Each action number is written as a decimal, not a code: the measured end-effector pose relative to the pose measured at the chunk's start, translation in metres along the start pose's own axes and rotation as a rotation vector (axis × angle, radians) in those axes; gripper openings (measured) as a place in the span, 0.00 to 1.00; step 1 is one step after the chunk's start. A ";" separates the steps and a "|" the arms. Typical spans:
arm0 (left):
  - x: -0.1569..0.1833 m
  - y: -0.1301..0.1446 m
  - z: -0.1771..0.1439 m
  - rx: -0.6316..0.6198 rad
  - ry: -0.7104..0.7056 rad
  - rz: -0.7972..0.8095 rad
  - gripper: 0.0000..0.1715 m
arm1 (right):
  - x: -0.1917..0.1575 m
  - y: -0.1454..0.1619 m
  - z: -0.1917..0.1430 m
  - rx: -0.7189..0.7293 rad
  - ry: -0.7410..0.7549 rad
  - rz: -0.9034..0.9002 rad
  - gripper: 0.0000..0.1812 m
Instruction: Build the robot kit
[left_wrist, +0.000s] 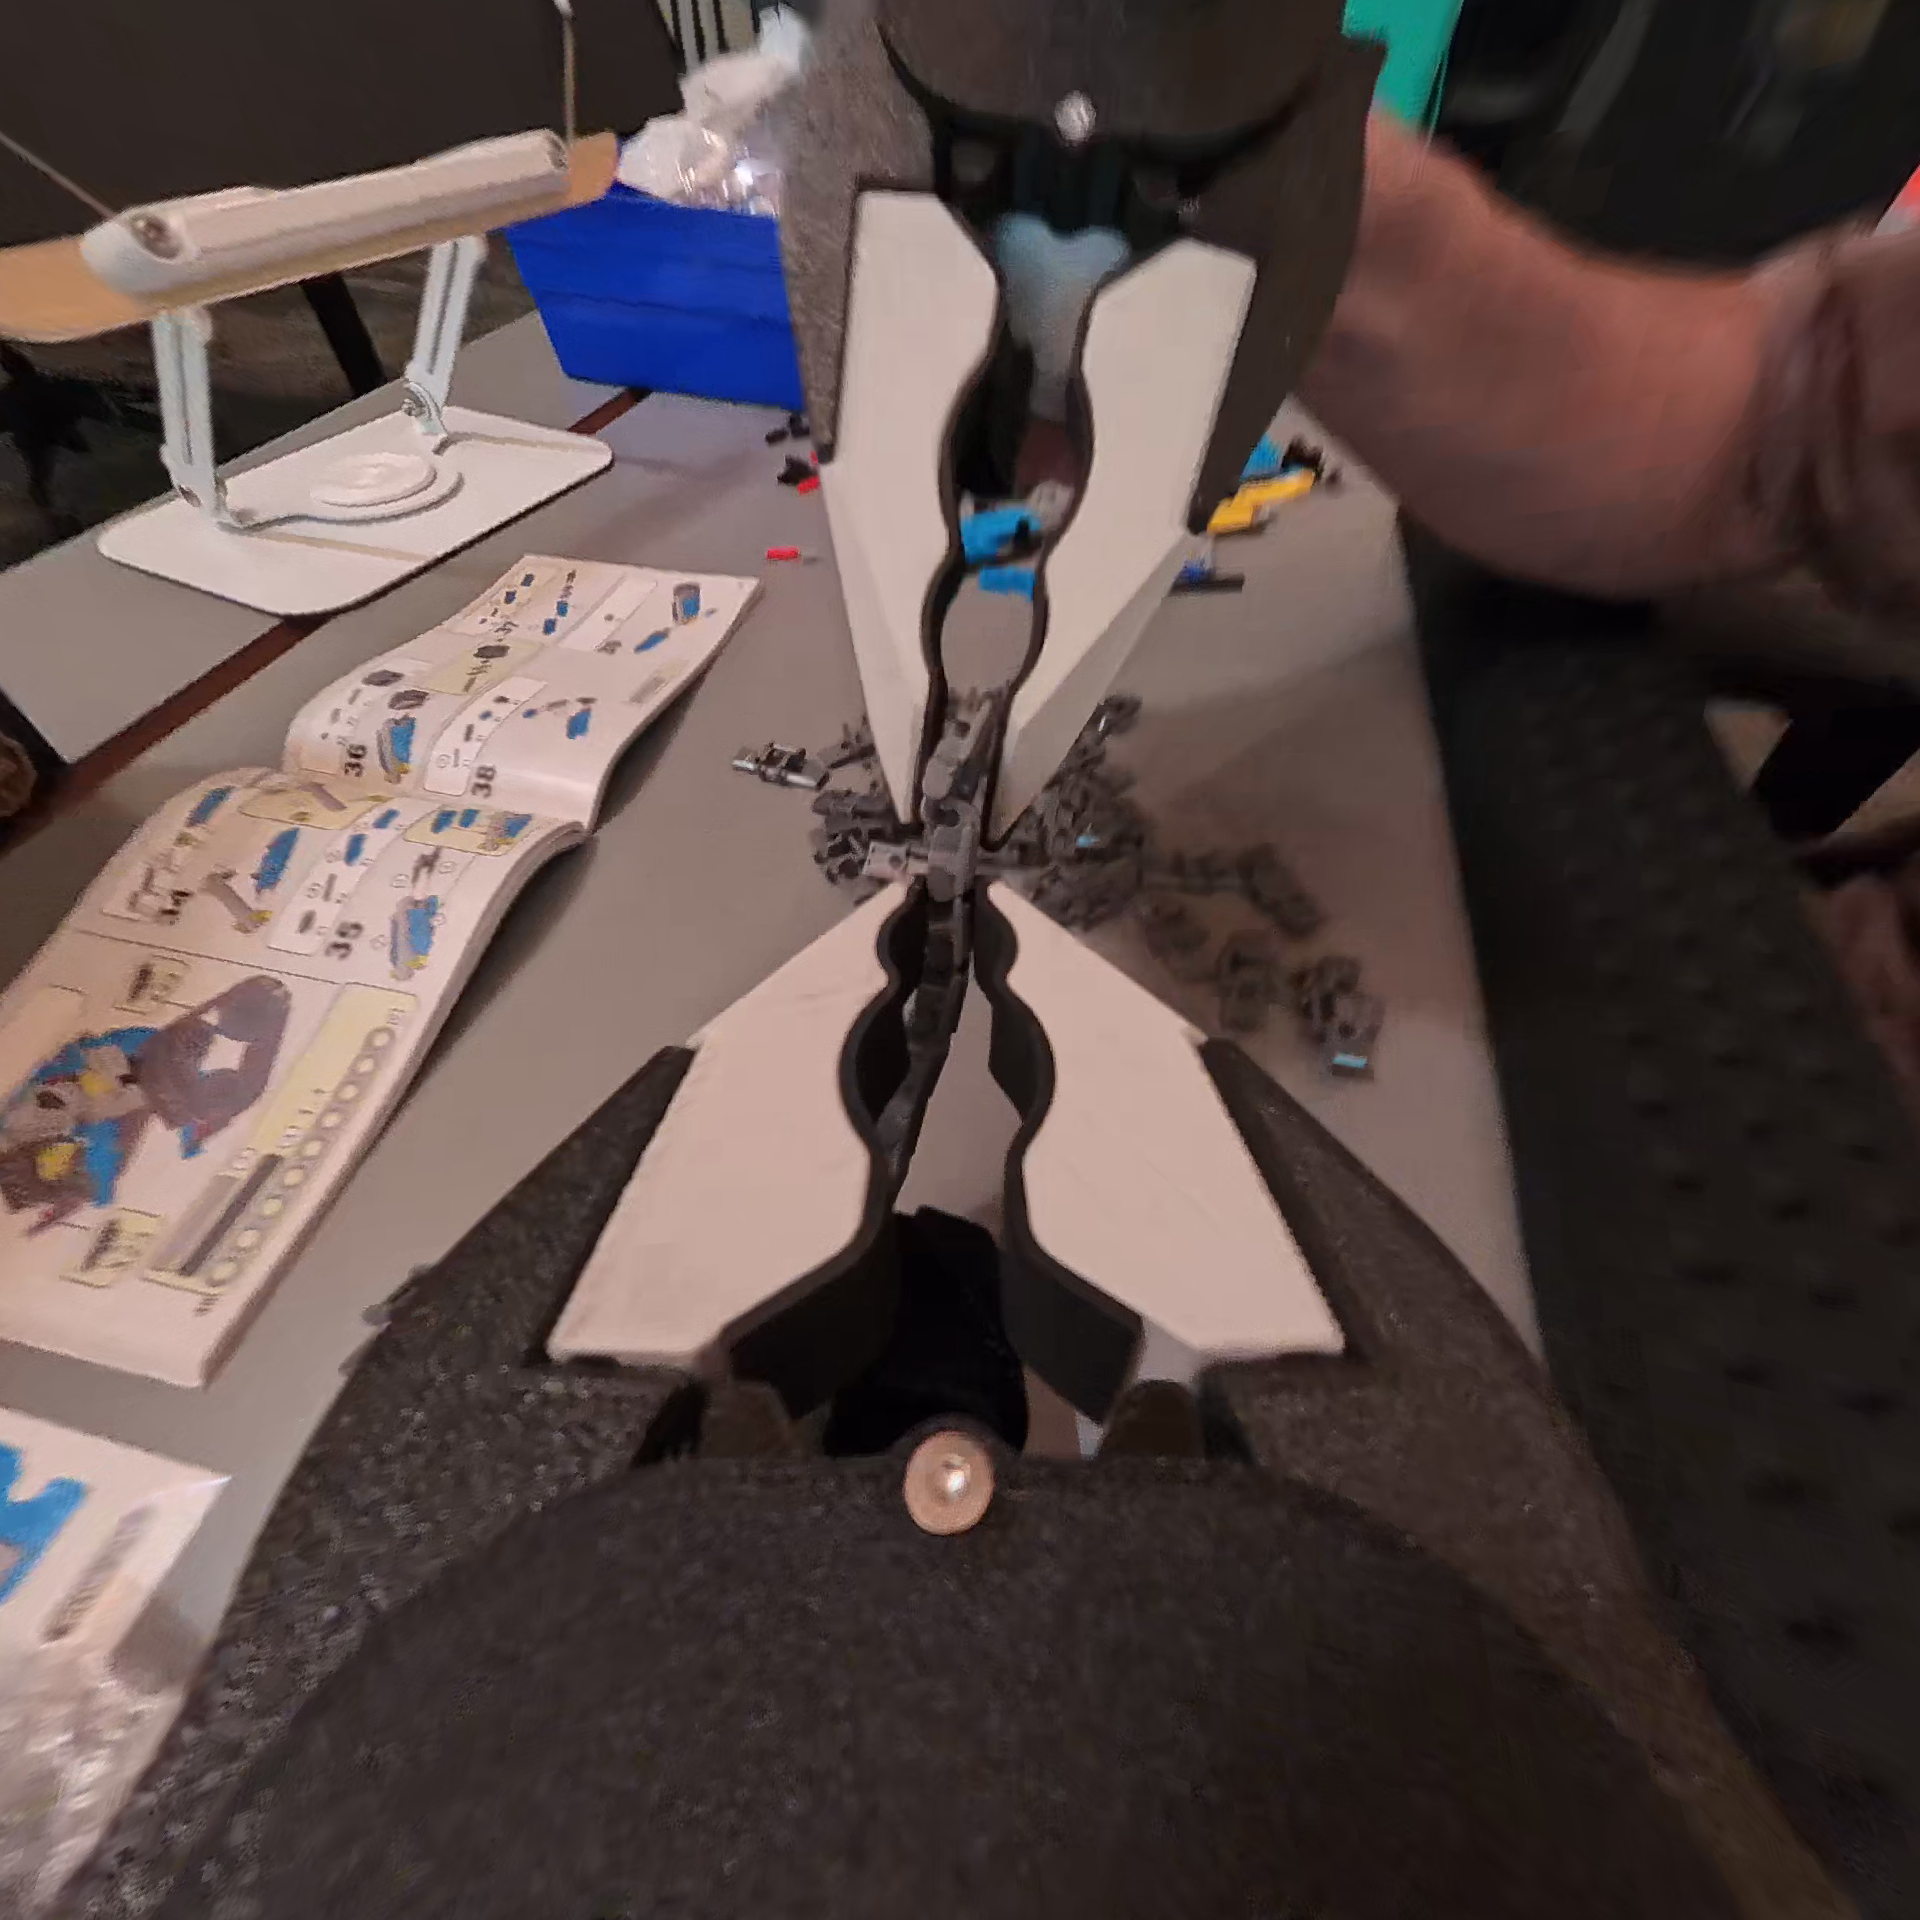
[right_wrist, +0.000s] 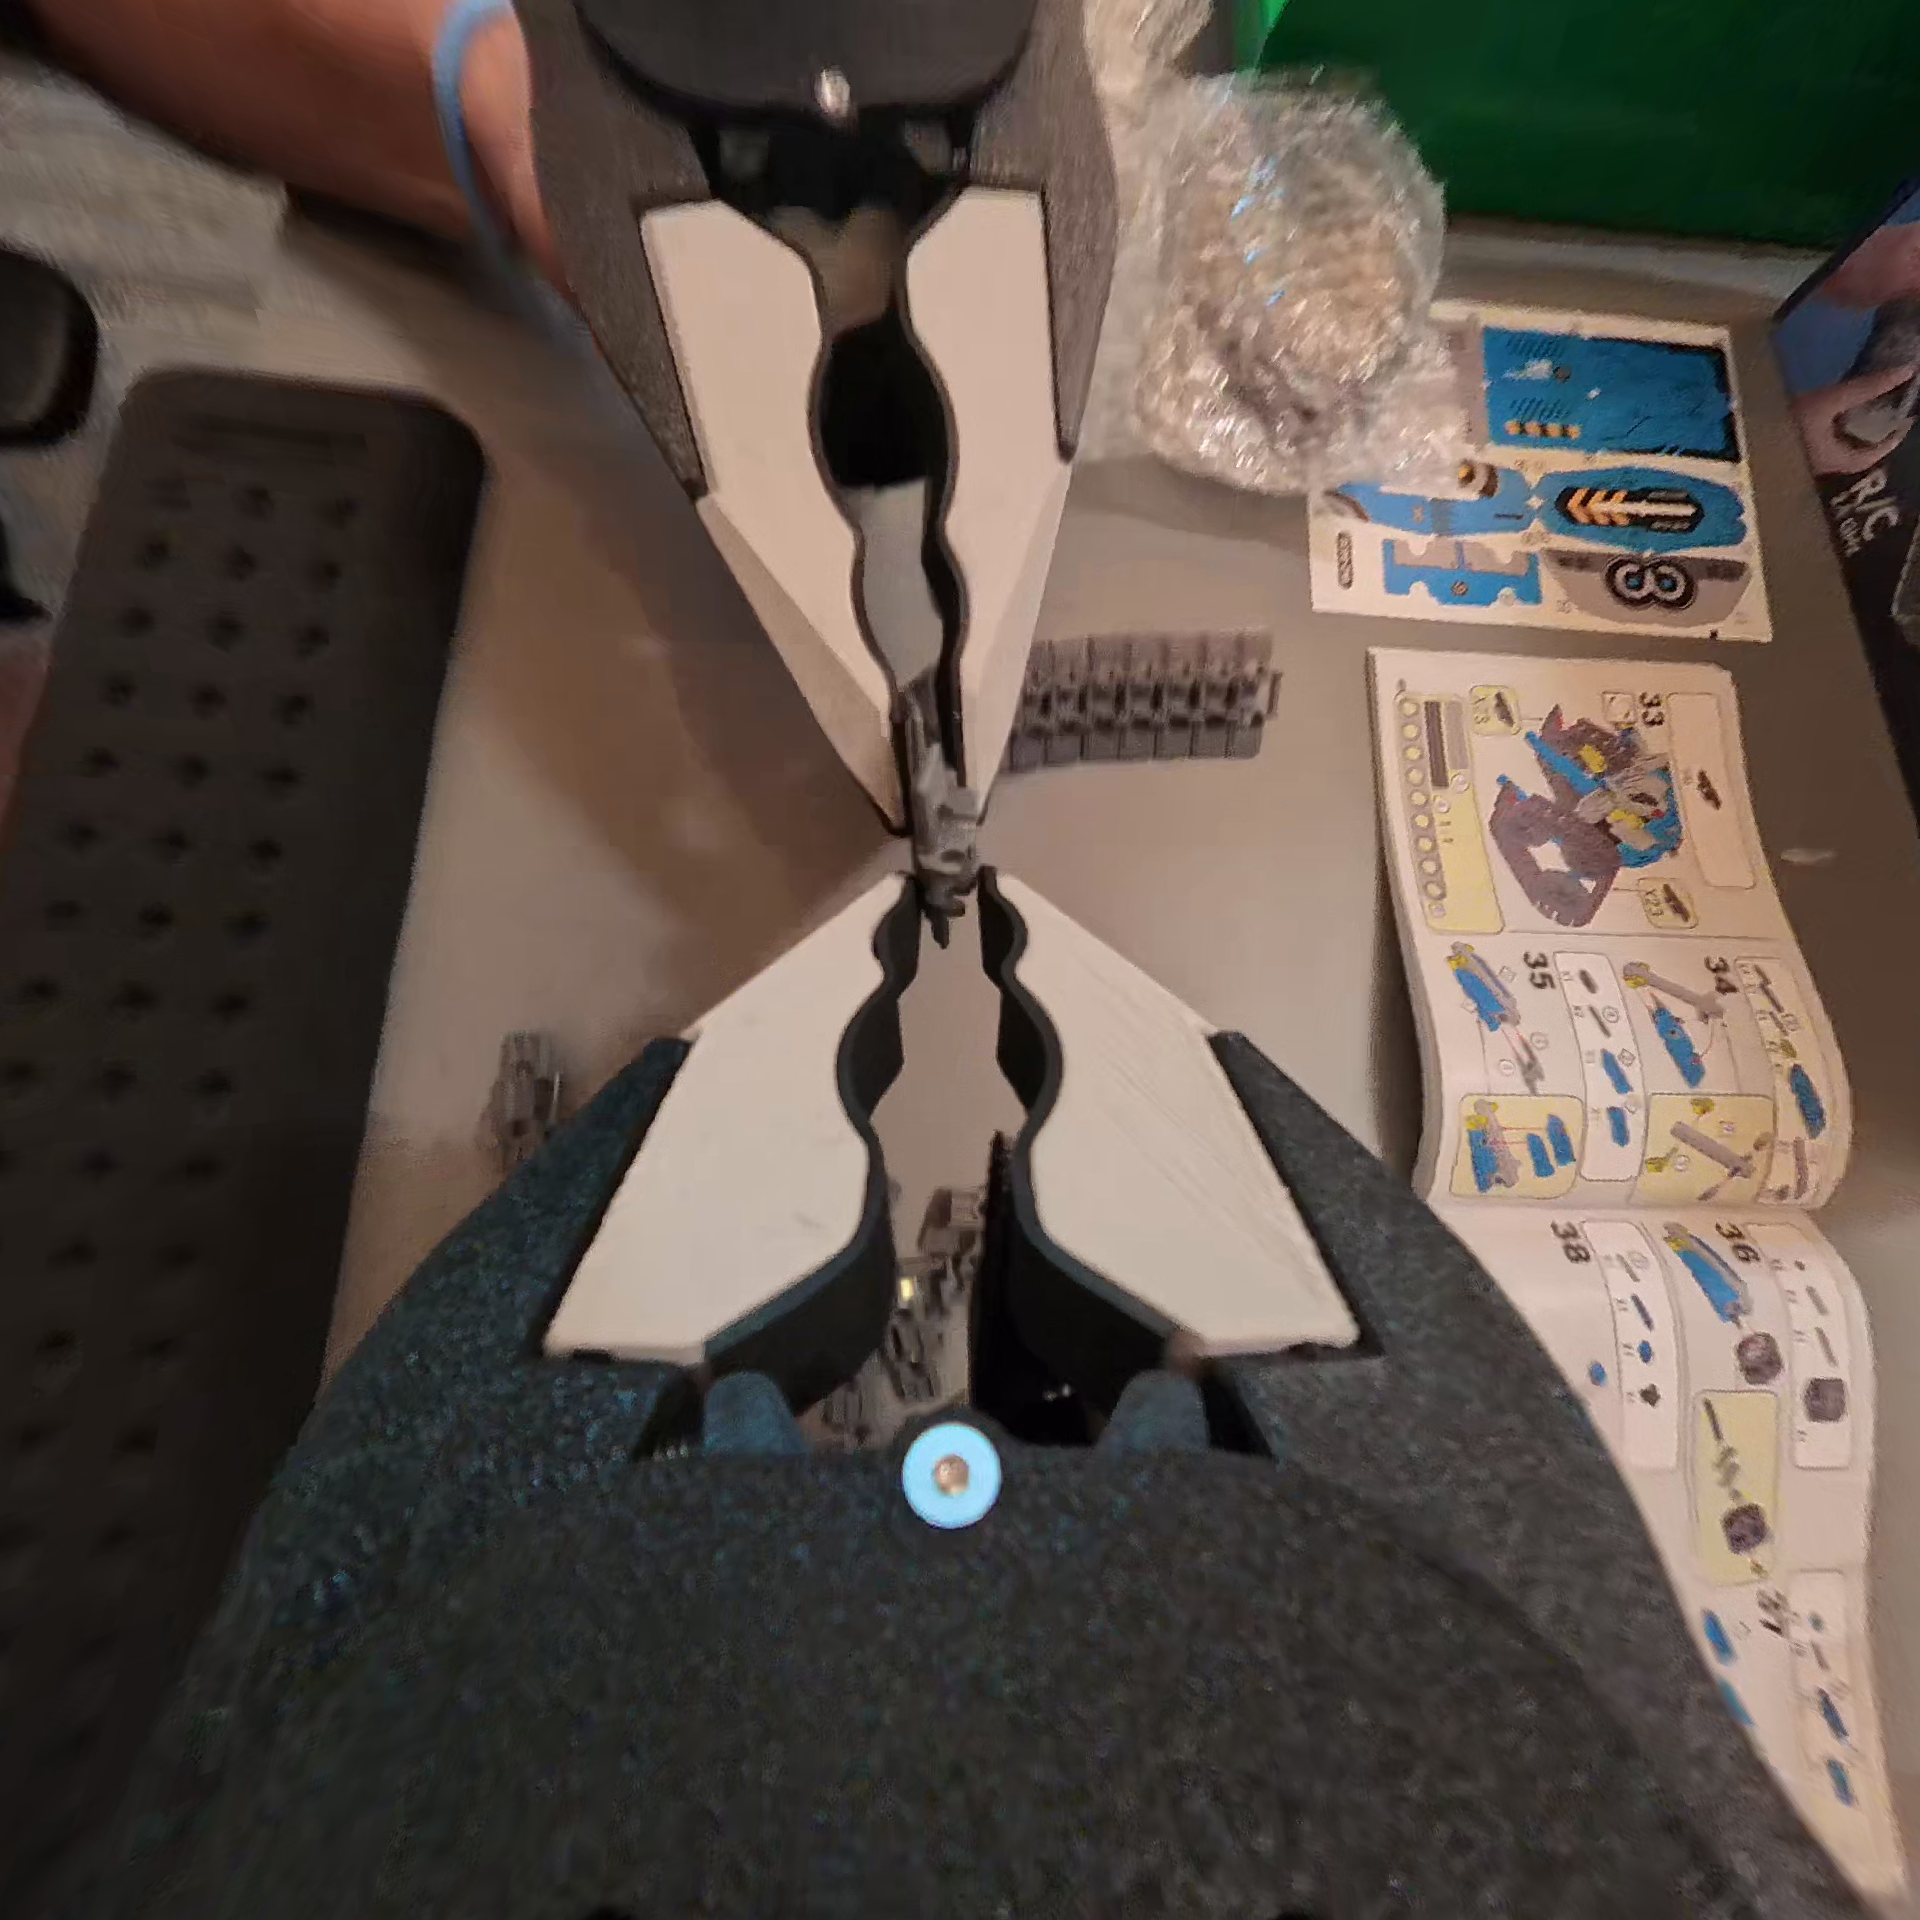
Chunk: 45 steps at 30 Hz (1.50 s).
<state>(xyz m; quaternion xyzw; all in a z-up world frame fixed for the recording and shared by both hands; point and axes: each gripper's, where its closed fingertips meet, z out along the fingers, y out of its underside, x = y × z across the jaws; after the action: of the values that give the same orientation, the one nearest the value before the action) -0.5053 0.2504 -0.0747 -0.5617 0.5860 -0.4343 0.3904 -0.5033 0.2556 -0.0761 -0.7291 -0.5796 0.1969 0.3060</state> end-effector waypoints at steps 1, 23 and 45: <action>0.002 0.004 0.002 -0.041 -0.017 0.055 0.04 | -0.003 0.005 0.001 -0.057 0.008 -0.032 0.06; -0.011 0.040 0.007 -0.316 -0.210 0.439 0.04 | 0.022 0.066 0.028 -0.346 0.272 -0.139 0.04; -0.009 0.046 0.011 -0.316 -0.203 0.484 0.04 | -0.002 0.091 0.044 -0.104 0.028 0.151 0.17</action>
<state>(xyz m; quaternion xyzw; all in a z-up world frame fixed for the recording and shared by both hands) -0.5090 0.2585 -0.1217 -0.4999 0.7212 -0.1739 0.4469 -0.4660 0.2506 -0.1696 -0.7883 -0.5281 0.1788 0.2603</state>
